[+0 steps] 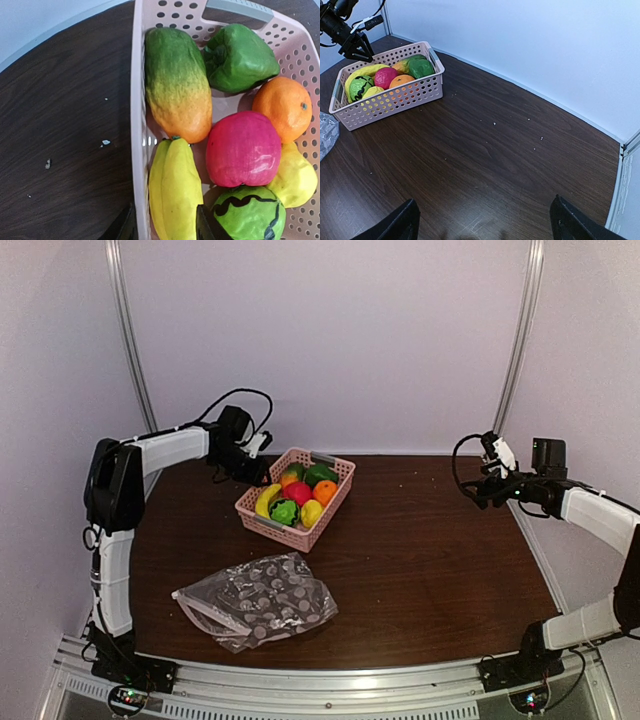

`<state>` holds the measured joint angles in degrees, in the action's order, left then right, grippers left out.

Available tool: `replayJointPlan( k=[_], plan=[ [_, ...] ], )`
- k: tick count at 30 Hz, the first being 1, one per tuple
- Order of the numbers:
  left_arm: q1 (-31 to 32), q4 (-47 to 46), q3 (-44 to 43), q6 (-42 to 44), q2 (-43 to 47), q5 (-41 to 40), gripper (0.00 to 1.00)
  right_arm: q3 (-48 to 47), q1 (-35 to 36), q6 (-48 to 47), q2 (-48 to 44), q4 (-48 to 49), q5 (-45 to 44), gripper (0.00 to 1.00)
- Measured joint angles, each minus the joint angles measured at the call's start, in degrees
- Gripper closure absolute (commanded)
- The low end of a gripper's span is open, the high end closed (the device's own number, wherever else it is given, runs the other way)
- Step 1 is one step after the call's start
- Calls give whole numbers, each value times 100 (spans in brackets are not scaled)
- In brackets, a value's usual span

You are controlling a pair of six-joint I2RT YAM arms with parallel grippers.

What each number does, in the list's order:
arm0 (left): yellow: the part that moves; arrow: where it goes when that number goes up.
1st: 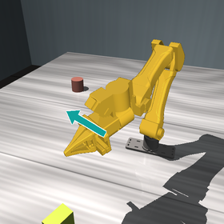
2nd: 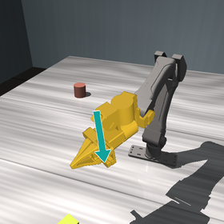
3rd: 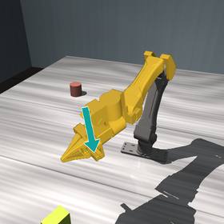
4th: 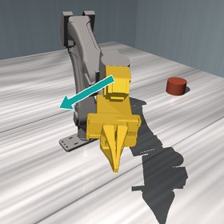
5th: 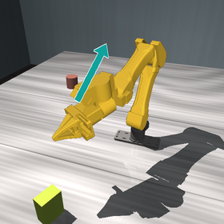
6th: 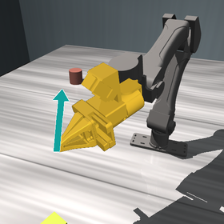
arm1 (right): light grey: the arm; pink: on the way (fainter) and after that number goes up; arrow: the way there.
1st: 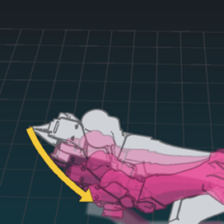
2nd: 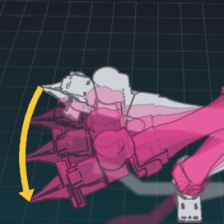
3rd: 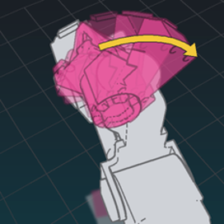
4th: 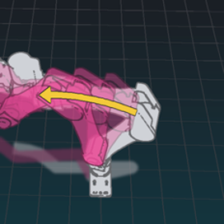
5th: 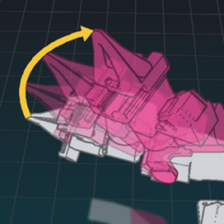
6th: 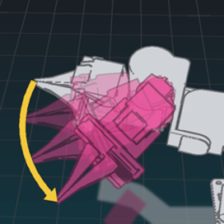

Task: Place the food in the zip-top bag and seal the zipper
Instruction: Move the bin to the center of the board.

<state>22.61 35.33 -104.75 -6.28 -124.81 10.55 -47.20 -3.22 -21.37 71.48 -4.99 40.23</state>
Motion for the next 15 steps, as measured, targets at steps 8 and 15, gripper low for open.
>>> replayJointPlan(
  k=[8, 15],
  plan=[
    [4, -101, 0, -455, -87, -26, 96, 0, 0, 0, 0, 0, 0, 10],
    [470, -463, 0, -1064, -87, -103, 100, 0, 0, 2, 0, -2, -2, 10]
  ],
)
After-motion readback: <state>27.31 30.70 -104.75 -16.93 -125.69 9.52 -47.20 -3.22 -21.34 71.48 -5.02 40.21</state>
